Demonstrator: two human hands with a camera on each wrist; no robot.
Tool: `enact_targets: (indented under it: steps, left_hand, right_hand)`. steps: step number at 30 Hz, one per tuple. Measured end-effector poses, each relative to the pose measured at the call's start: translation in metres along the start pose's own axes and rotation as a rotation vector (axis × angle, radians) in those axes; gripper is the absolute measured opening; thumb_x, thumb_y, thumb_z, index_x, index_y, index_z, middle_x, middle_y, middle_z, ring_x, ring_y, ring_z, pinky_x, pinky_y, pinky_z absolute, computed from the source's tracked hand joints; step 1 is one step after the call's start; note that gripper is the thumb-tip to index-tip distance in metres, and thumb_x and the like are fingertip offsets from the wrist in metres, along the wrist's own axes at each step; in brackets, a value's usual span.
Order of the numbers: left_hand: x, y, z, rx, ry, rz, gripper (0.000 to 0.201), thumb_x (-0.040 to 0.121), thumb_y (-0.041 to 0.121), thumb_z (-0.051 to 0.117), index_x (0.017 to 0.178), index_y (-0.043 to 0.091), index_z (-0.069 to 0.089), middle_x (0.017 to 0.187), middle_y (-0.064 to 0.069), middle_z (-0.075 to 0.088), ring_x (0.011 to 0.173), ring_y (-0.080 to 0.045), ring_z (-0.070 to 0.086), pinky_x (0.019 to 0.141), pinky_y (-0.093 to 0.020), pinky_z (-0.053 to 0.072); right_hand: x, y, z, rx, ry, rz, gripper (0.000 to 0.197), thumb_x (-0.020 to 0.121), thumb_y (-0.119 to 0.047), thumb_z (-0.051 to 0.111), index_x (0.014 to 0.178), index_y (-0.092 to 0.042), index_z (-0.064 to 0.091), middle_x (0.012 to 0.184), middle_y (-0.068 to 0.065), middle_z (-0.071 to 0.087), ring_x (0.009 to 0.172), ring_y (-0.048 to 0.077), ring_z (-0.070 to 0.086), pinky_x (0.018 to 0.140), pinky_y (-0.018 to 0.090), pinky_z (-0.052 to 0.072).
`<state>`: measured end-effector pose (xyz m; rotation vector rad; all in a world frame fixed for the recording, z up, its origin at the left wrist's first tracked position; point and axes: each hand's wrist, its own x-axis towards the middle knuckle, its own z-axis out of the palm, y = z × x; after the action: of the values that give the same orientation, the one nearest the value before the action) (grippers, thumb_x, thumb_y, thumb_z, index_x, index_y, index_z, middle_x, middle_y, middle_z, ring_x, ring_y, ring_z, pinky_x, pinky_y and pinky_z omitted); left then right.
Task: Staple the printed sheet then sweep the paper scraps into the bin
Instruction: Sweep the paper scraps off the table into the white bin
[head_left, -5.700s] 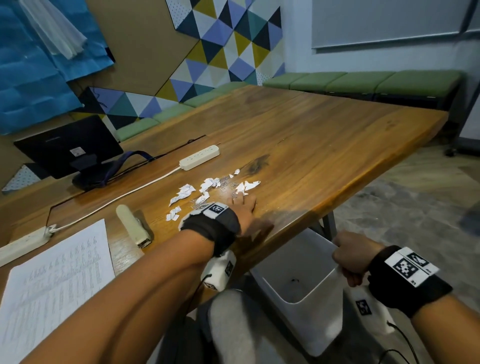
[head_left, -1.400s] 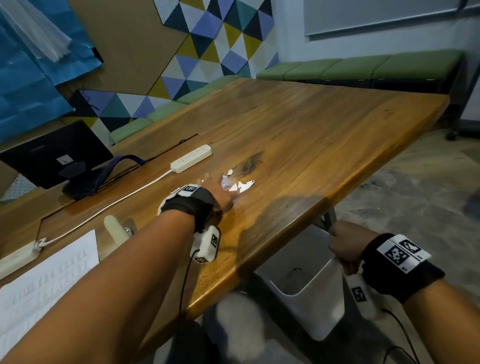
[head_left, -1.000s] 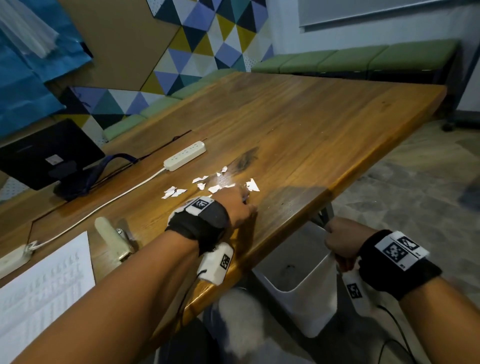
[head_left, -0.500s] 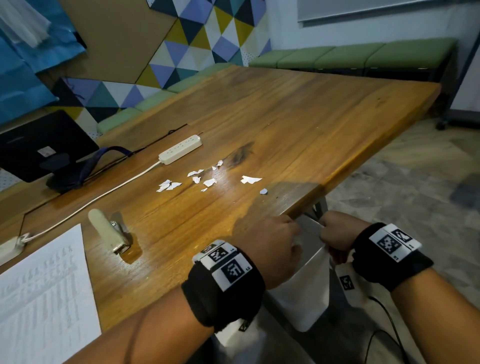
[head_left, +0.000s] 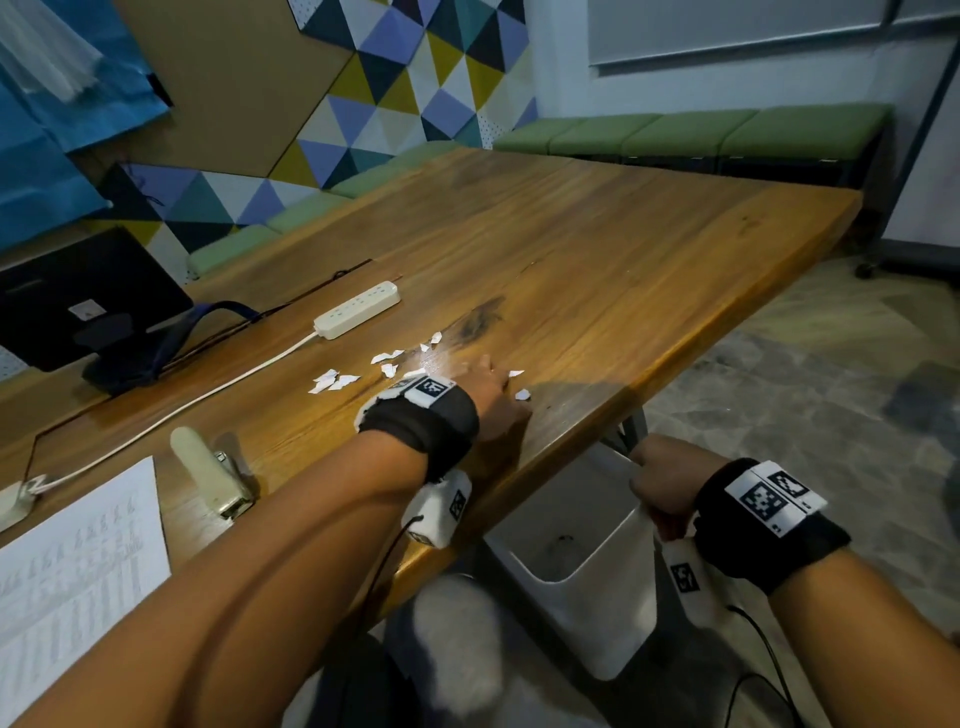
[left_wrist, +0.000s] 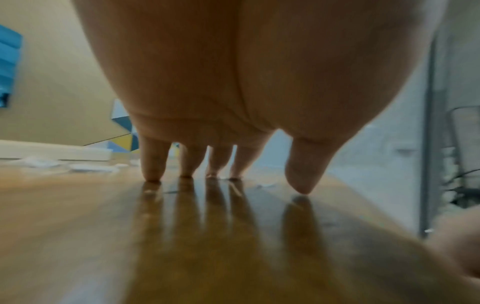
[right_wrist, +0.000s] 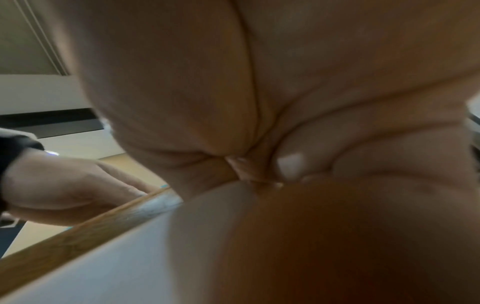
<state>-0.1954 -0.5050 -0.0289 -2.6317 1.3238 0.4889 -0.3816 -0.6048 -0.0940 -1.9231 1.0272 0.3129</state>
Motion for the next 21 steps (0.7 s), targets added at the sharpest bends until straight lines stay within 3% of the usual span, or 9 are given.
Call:
enact_targets:
  steps: [3,4,7,10,13,17,21]
  left_hand:
    - [-0.026,0.016,0.010,-0.067,0.032,0.143,0.047,0.098,0.042,0.051,0.135,0.014,0.048,0.135,-0.009,0.050,0.114,-0.026,0.053,0.084,-0.031,0.045]
    - [-0.038,0.022,0.015,-0.053,0.047,0.201,0.043,0.098,0.039,0.052,0.132,0.013,0.050,0.134,-0.008,0.050,0.110,-0.025,0.053,0.082,-0.031,0.045]
    - [-0.076,0.038,0.027,0.031,0.076,0.324,0.048,0.096,0.040,0.051,0.137,0.014,0.049,0.145,-0.005,0.043,0.128,-0.026,0.048,0.100,-0.040,0.043]
    - [-0.102,0.049,0.031,-0.031,0.126,0.396,0.037,0.097,0.040,0.052,0.126,0.017,0.058,0.135,0.000,0.054,0.121,-0.020,0.054,0.094,-0.037,0.046]
    - [-0.108,0.045,0.029,-0.126,0.131,0.429,0.036,0.095,0.040,0.053,0.125,0.022,0.061,0.131,0.000,0.062,0.117,-0.019,0.059,0.096,-0.040,0.049]
    - [-0.086,0.010,0.002,-0.336,0.261,0.195,0.042,0.097,0.037,0.056,0.136,0.023,0.055,0.145,0.002,0.053,0.132,-0.018,0.050,0.106,-0.031,0.037]
    - [-0.046,-0.057,-0.030,-0.312,0.264,-0.184,0.057,0.095,0.036,0.060,0.147,0.018,0.043,0.146,-0.010,0.051,0.129,-0.027,0.052,0.100,-0.032,0.042]
  right_hand:
    - [0.001,0.000,-0.003,-0.014,-0.005,-0.006,0.029,0.090,-0.003,0.039,0.080,0.005,0.065,0.085,0.037,0.072,0.059,0.036,0.068,0.055,0.037,0.056]
    - [0.002,0.000,-0.004,-0.019,-0.012,-0.008,0.032,0.091,-0.004,0.040,0.082,0.009,0.067,0.086,0.036,0.072,0.060,0.036,0.069,0.055,0.036,0.056]
    - [0.003,0.000,-0.005,-0.042,-0.030,-0.001,0.033,0.090,-0.002,0.042,0.087,0.016,0.069,0.085,0.033,0.073,0.065,0.041,0.071,0.053,0.033,0.053]
    - [0.005,-0.001,-0.005,-0.051,-0.022,-0.003,0.032,0.089,0.001,0.040,0.091,0.017,0.068,0.084,0.038,0.071,0.067,0.047,0.072,0.058,0.041,0.058]
    - [0.008,-0.001,-0.006,-0.063,-0.018,0.005,0.029,0.089,0.003,0.040,0.090,0.015,0.066,0.073,0.032,0.070,0.055,0.036,0.068,0.056,0.040,0.056]
    - [0.008,0.000,-0.005,-0.077,-0.024,-0.005,0.029,0.090,-0.001,0.043,0.091,0.012,0.069,0.076,0.029,0.073,0.064,0.043,0.072,0.058,0.038,0.056]
    - [0.002,-0.001,-0.001,-0.024,-0.038,-0.012,0.037,0.084,0.000,0.035,0.095,0.015,0.067,0.080,0.041,0.069,0.055,0.037,0.066,0.051,0.035,0.053]
